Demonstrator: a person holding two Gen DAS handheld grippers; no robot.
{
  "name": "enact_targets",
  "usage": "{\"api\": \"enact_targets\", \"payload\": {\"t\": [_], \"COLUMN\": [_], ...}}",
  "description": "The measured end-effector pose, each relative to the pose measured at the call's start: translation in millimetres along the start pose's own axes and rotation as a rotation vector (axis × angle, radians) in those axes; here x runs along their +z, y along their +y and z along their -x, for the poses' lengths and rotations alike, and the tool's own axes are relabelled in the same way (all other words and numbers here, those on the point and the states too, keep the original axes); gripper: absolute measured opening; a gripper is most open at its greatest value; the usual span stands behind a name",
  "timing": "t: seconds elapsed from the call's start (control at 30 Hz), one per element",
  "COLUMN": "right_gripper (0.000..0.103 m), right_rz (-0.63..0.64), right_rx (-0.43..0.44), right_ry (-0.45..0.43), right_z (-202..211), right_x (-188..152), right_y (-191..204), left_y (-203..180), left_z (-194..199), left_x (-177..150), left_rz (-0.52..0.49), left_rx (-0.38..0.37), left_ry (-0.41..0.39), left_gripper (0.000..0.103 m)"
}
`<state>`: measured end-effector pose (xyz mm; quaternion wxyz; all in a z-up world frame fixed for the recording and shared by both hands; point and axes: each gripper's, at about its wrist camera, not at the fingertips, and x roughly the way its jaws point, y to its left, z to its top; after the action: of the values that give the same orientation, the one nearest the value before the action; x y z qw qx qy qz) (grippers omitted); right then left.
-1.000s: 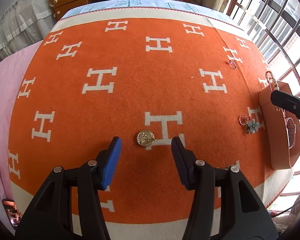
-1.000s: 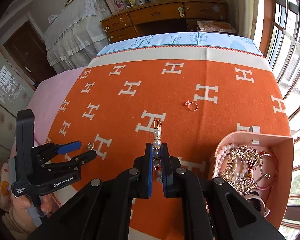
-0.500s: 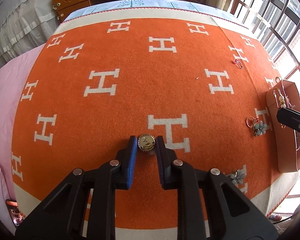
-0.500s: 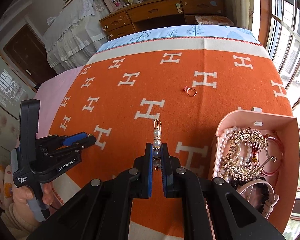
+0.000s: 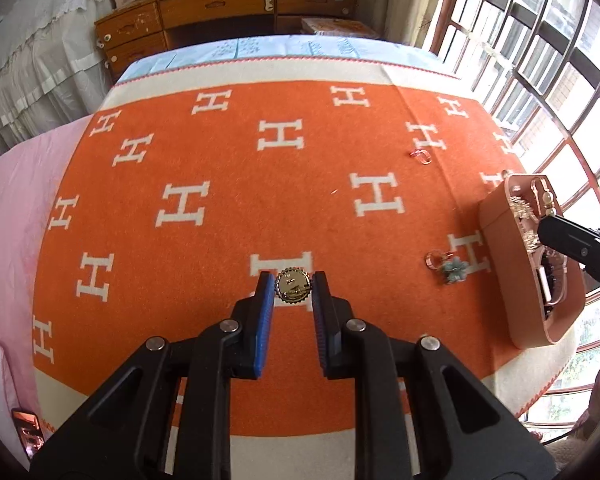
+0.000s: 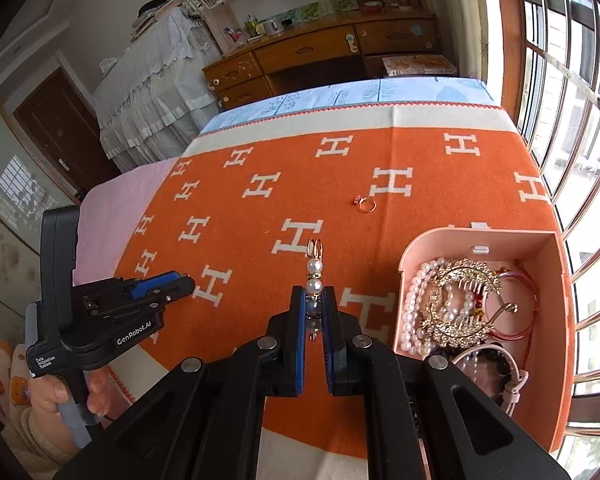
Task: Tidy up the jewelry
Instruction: 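Carry the brooch and coin pendant into the pink tray and release both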
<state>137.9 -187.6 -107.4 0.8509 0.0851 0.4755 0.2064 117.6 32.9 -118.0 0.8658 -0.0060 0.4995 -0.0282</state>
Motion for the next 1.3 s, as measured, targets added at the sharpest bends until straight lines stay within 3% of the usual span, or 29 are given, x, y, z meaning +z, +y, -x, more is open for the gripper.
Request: {"api": "enact_targets", "payload": {"t": [0.27, 0.5, 0.7, 1.03, 1.3], "right_gripper": [0.007, 0.007, 0.007, 0.007, 0.007], "right_rz": [-0.026, -0.072, -0.103, -0.2, -0.236], "right_rx": [-0.025, -0.06, -0.086, -0.149, -0.16], "right_ry": [-0.16, -0.235, -0.212, -0.052, -0.011], "right_z": [77.1, 127.8, 139.0, 92.9, 65.3], "right_x": [5.5, -6.3, -33.4, -97.2, -113.7], "right_y": [-25.9, -58.1, -82.9, -121.8, -141.9], "left_y": [-80.0, -157.8, -195.1, -212.8, -214.4], "left_z": [69.9, 90.0, 72.5, 9.4, -11.9], "left_x": [28.9, 31.6, 19.5, -19.5, -31.2], "left_rz": [-0.139, -0.26, -0.298, -0.312, -0.289], "left_rx": [-0.141, -0.248, -0.283, -0.27, -0.256], "left_ry": [-0.15, -0.191, -0.147, 0.016, 0.038], "left_gripper": [0.016, 0.016, 0.016, 0.016, 0.016]}}
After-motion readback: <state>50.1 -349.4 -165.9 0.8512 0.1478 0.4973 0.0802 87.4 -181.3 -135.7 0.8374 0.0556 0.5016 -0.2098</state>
